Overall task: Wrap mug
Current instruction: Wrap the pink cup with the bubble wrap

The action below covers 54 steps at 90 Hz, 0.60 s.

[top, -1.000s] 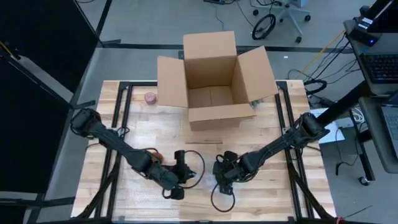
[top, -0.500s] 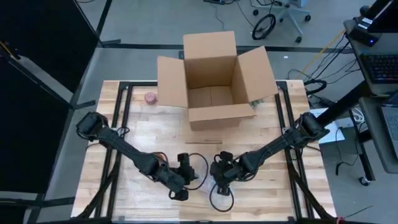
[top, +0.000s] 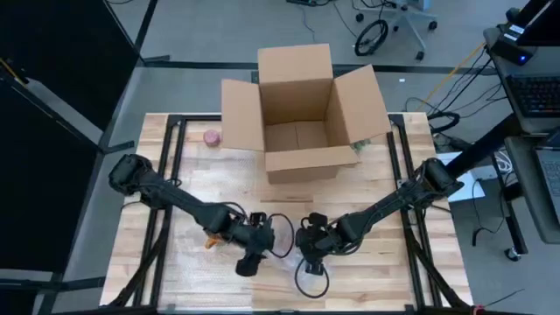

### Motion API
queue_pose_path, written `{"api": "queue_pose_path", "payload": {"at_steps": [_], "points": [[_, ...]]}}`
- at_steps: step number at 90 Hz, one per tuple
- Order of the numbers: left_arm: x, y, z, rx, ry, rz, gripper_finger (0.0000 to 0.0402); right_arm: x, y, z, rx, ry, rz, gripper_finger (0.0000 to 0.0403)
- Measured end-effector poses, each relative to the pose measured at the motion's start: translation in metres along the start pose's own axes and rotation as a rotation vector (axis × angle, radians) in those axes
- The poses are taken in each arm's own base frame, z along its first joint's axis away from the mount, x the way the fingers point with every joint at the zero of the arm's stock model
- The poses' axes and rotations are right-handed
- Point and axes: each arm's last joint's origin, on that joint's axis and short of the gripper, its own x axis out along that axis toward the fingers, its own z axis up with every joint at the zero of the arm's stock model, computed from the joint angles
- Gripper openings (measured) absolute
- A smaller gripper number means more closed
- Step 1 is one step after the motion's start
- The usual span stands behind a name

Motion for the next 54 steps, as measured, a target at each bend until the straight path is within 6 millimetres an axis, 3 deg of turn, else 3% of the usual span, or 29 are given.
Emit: {"api": "queue_pose_path", "payload": {"at_steps": [19, 54], "points": [[-0.004, -0.002, 0.0, -0.021, 0.006, 0.057, 0.0249, 0.0, 0.0, 0.0, -0.006, -0.002, 0.002, 0.0171], [0.069, -0.01, -0.007, -0.038, -0.142, 0.038, 0.0237, -0.001, 0.001, 0.002, -0.05, -0.03, -0.002, 0.0171]]}}
